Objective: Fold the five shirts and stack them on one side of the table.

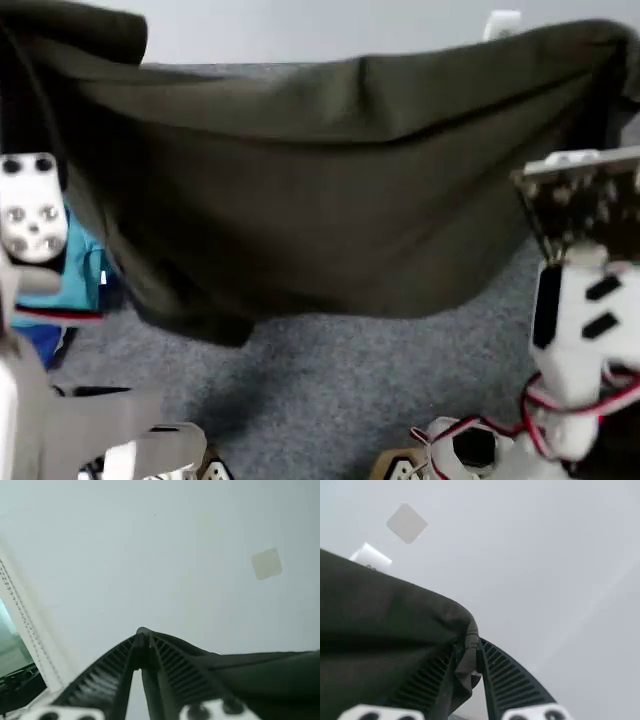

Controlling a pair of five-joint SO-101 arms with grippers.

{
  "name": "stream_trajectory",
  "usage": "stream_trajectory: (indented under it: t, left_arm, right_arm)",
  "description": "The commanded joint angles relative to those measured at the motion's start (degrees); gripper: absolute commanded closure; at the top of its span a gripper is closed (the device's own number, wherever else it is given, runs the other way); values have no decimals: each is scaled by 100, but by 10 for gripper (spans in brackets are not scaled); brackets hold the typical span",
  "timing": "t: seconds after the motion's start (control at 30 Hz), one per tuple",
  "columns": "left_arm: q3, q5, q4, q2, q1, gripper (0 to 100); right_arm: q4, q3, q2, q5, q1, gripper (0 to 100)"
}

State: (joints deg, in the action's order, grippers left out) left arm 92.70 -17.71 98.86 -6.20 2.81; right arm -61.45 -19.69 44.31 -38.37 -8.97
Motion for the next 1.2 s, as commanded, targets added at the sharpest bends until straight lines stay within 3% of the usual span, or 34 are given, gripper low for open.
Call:
stream_trajectory:
  t: [0.0, 0.13, 0.37, 0.57, 0.73, 0.83, 1.03, 1.17]
  left_arm:
    - [-22, -343, 176, -105, 149, 995]
    - [-444, -369, 176, -79, 703, 995]
    - [-2220, -369, 176, -114, 1222, 995]
    - [-4963, -440, 176, -88, 1222, 995]
    - [-7934, -905, -79, 211, 677, 995]
    - [-8980, -1020, -571, 642, 387, 995]
    - [-8576, -1020, -870, 1275, 387, 987]
    - [-7767, -1020, -888, 1442, 659, 870]
  right_arm:
    - [-259, -202, 40, -105, -84, 988]
    - [-549, -193, 31, -88, -84, 988]
    - [-1209, 308, -48, -70, -48, 988]
    - [-1560, 1908, -48, -62, 365, 988]
    - [-576, 3815, -48, -88, 585, 988]
    - [453, 4791, -48, -105, 400, 988]
    - [1965, 6031, -57, -721, -110, 988]
    - [2571, 6426, -57, -976, -479, 988]
